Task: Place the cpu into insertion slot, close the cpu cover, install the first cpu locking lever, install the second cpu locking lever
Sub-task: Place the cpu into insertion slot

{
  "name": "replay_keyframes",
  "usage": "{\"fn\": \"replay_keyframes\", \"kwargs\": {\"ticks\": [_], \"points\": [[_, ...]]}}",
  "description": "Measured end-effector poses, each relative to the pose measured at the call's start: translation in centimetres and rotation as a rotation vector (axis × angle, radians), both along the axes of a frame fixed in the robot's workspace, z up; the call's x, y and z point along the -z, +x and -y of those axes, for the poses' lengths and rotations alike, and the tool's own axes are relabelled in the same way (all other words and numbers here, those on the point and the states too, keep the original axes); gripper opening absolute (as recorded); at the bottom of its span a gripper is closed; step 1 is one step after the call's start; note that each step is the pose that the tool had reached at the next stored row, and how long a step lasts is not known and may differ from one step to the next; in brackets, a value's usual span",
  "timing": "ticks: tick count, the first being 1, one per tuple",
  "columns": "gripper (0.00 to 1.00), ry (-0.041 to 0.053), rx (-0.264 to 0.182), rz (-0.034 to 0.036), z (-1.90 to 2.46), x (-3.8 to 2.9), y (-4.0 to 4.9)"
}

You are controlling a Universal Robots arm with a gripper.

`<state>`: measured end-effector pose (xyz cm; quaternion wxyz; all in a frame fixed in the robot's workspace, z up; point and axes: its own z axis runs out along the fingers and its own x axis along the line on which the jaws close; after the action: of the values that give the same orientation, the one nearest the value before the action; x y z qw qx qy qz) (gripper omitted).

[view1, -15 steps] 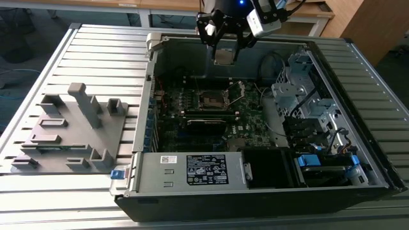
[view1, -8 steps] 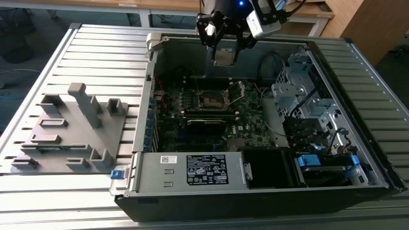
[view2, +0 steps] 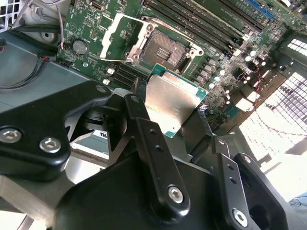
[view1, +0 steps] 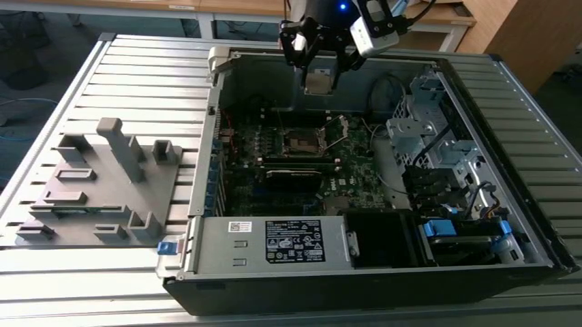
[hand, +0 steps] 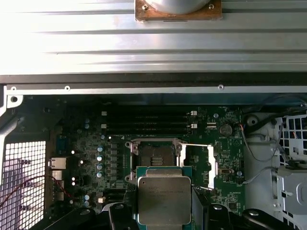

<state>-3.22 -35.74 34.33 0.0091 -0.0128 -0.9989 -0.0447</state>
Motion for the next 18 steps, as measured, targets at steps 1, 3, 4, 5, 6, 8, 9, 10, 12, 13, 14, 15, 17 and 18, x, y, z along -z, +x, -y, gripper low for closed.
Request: {"fn": "replay_keyframes", "kwargs": {"ticks": [1, 3, 4, 5, 6, 8, 9, 10, 12, 13, 14, 15, 17, 18], "points": [[0.54, 0.0002, 0.000, 0.0001, 0.00, 0.01, 0.00], [0.54, 0.0002, 0.000, 0.0001, 0.00, 0.01, 0.00], [0.54, 0.0003, 0.000, 0.0001, 0.00, 0.04, 0.00], [0.54, 0.0006, 0.000, 0.0003, 0.00, 0.11, 0.00], [0.54, 0.0005, 0.000, 0.0003, 0.00, 0.19, 0.00], [0.54, 0.0001, 0.000, 0.0000, 0.00, 0.27, 0.00], [0.54, 0.0000, 0.000, -0.0001, 0.00, 0.27, 0.00], [0.54, -0.0001, 0.000, -0.0001, 0.00, 0.27, 0.00], [0.54, 0.0002, 0.000, 0.0001, 0.00, 0.30, 0.00], [0.54, 0.0002, 0.000, 0.0001, 0.00, 0.30, 0.00], [0.54, 0.0003, 0.000, 0.0001, 0.00, 0.32, 0.00], [0.54, 0.0005, 0.000, 0.0002, 0.00, 0.37, 0.00], [0.54, 0.0003, 0.000, 0.0001, 0.00, 0.51, 0.00], [0.54, 0.0002, 0.000, 0.0001, 0.00, 0.58, 0.00]]}}
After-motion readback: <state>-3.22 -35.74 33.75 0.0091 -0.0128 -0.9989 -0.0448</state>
